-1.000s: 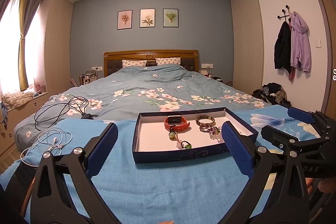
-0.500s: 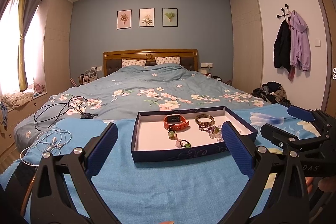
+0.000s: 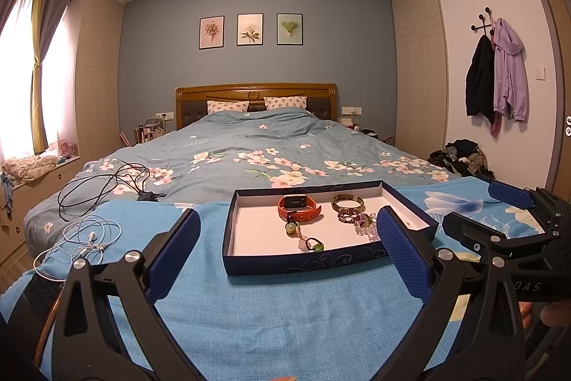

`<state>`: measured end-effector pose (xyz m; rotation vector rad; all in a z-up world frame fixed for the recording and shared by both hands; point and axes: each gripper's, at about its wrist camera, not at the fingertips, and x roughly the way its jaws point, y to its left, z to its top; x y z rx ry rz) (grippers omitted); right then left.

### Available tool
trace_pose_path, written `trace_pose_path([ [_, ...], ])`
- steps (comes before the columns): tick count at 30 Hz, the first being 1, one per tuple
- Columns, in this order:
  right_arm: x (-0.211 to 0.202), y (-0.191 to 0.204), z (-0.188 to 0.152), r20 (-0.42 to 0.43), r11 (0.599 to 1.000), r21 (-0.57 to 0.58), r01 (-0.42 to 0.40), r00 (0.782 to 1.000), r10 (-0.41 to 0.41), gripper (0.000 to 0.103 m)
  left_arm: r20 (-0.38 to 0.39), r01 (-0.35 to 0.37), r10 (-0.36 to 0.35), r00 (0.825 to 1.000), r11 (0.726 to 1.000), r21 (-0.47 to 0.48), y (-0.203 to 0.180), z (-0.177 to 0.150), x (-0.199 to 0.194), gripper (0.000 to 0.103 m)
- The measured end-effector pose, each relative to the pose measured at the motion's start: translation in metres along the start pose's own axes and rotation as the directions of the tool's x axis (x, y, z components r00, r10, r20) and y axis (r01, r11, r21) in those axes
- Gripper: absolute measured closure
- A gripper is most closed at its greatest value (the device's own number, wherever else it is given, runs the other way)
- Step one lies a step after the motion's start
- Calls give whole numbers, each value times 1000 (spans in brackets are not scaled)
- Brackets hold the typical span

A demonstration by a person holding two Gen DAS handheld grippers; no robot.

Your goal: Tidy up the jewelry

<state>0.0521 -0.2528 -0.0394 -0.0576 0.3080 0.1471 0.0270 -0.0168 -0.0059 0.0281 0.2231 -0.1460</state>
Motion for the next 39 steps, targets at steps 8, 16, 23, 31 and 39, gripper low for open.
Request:
trace_pose_path([
  [8,1,1,0,-2,1000,-1,-1,1000,1,7,-2,2,-2,1000,1000,-1,0,-1,1,6],
  [16,1,0,-1,-2,1000,2,-1,1000,1,7,-5,4,-4,1000,1000,-1,-1,-2,1,6],
  [23,1,-1,-2,-4,1000,6,-2,1000,2,7,-8,4,-4,1000,1000,-1,-2,-4,2,6],
  [31,2,-1,-2,-4,1000,8,-3,1000,3,7,-10,4,-4,1000,1000,-1,-3,-5,2,6],
  [39,2,-2,-2,-5,1000,9,-2,1000,2,7,-11,5,-5,1000,1000,-1,-3,-6,2,6],
])
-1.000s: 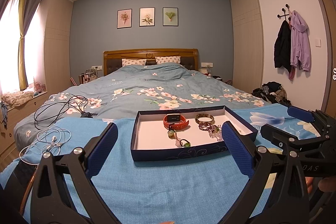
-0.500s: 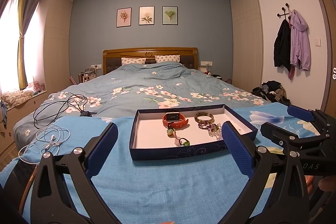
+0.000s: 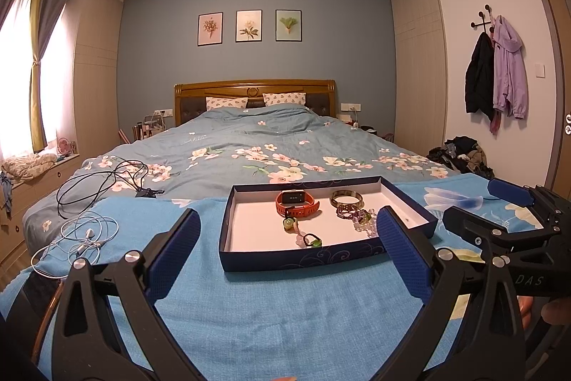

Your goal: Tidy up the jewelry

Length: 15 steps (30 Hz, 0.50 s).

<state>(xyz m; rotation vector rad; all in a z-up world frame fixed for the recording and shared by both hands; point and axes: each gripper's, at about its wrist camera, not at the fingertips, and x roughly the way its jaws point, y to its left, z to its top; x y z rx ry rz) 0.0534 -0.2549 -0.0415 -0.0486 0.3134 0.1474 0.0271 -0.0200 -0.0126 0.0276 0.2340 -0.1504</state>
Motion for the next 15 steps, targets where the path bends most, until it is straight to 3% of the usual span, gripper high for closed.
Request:
trace_pose_path([
  [15,0,0,-1,-5,1000,2,-2,1000,2,7,-11,-3,3,1000,1000,1,-2,-2,3,6],
])
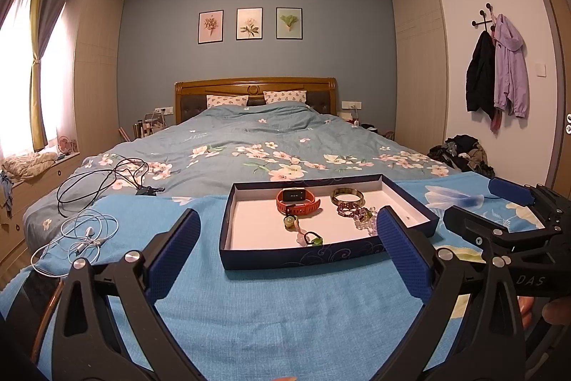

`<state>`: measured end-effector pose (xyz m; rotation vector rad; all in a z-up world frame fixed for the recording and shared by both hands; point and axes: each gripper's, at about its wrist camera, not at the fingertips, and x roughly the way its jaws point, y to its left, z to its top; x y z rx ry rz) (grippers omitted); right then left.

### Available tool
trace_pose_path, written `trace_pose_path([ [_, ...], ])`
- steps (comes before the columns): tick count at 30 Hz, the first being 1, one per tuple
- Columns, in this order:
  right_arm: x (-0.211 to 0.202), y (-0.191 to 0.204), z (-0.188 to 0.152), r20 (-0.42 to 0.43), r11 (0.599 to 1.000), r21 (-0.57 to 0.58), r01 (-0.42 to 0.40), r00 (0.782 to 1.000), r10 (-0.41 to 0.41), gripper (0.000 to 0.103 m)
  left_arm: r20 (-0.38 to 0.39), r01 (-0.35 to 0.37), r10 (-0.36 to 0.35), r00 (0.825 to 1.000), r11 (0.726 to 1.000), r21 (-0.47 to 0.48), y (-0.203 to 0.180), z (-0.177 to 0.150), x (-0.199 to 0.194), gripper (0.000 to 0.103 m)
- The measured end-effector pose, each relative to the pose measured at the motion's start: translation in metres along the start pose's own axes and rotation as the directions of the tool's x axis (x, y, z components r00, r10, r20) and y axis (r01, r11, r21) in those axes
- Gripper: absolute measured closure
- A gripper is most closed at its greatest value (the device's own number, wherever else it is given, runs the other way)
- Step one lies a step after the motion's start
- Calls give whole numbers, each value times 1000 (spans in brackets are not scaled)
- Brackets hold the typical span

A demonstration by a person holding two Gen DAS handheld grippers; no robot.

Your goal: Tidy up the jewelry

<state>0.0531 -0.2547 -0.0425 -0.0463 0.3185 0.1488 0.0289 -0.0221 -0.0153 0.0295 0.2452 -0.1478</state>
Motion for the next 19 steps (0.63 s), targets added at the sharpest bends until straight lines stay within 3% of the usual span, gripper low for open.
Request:
trace_pose_path([
  [9,0,2,0,0,1000,-4,-1,1000,1,7,16,14,-14,1000,1000,14,0,1,-3,6],
  [13,2,-5,2,-30,1000,-22,-5,1000,4,7,-18,25,-24,1000,1000,12,2,2,1,6],
  [16,15,-29,1,-137,999,-41,26,990,-32,7,-89,11,-11,996,1000,1,12,1,13,6],
  [19,35,-65,-7,-259,992,-63,112,958,-125,7,-187,-6,2,982,1000,-22,31,-1,30,6],
])
